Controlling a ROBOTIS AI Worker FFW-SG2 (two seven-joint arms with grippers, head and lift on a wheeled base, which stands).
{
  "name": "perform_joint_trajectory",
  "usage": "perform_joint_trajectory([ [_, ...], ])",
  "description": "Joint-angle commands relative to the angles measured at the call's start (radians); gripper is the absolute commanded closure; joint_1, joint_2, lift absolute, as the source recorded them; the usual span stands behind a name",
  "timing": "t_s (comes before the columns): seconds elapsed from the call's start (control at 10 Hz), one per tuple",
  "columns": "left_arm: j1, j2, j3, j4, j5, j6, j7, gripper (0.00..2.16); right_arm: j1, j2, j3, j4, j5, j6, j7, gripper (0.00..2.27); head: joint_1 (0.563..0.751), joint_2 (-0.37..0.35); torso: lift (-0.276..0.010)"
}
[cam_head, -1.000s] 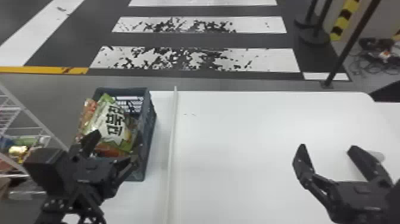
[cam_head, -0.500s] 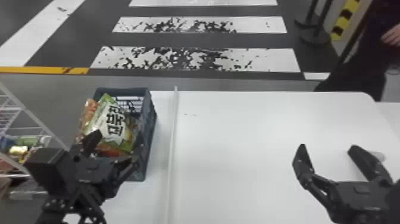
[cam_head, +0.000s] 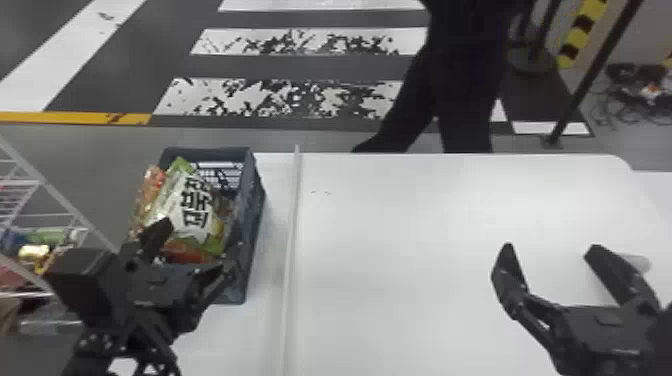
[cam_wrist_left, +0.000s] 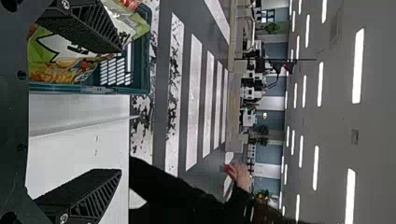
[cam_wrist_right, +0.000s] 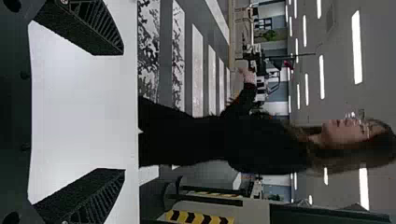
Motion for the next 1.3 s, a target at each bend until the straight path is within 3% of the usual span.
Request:
perform_joint_trajectory([
  [0.0, 0.002, -0.002, 0.000, 0.003, -0.003, 0.000, 0.000, 0.08, -0.001, 0.000, 0.004, 0.000, 0.011, -0.006, -0.002, 0.01, 0.695, 0.077, -0.029],
  [1.2, 0.000, -0.010, -0.002, 0.006, -0.009, -0.006, -0.002, 0.08, -0.008, 0.000, 0.021, 0.023, 0.027, -0.040, -0.003, 0.01, 0.695, 0.087, -0.029],
])
